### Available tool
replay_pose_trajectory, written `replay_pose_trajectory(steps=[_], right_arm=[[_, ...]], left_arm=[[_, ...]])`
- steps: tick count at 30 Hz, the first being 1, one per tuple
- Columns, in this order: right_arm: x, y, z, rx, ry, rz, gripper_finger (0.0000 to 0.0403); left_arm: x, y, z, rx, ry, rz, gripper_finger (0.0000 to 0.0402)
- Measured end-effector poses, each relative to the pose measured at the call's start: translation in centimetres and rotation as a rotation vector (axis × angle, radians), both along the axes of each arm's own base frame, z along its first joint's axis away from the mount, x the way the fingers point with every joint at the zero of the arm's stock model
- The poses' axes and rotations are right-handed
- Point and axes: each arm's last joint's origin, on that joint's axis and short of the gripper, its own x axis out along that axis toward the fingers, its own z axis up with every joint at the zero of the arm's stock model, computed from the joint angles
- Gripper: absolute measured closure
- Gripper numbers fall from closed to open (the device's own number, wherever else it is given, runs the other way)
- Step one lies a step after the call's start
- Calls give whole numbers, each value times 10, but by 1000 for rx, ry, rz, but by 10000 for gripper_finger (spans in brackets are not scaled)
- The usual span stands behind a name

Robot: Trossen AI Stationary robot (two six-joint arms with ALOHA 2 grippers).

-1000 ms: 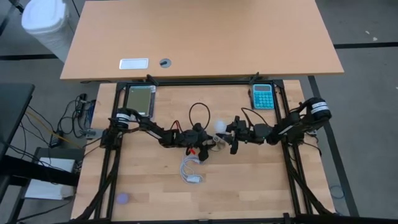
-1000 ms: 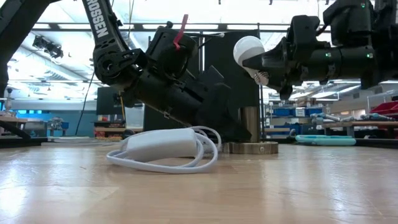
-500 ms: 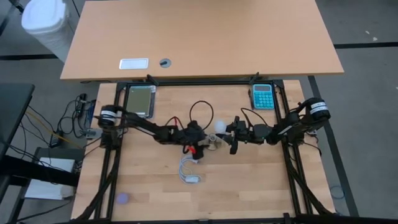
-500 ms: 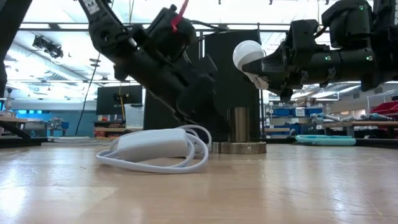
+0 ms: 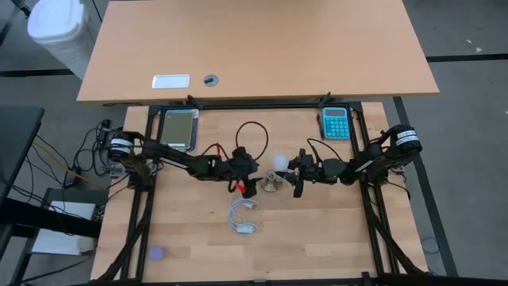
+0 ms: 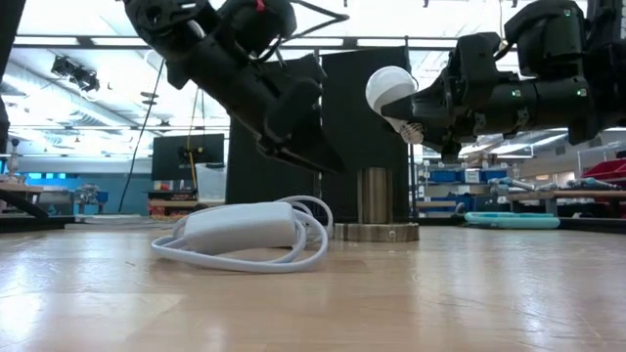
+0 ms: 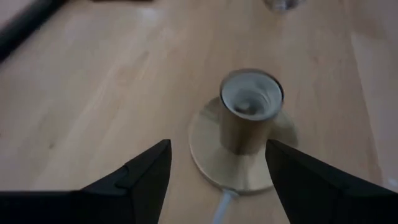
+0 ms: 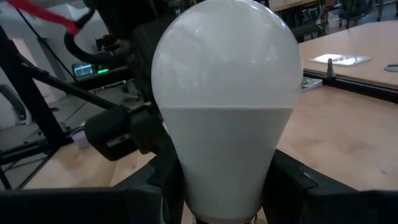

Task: Screw lightbulb
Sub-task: Insert the white lightbulb into the silver lamp

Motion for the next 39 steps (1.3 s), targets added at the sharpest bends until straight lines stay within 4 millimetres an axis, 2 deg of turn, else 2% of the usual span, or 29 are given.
replay_pose_trajectory(steps=[27, 39], right_arm=[[5, -9, 4, -94, -9, -36, 245], [5, -9, 3, -80, 1, -32, 245]], left_arm=[[4, 9, 22, 46, -90, 77, 135], [10, 9, 35, 80, -27, 63, 135]])
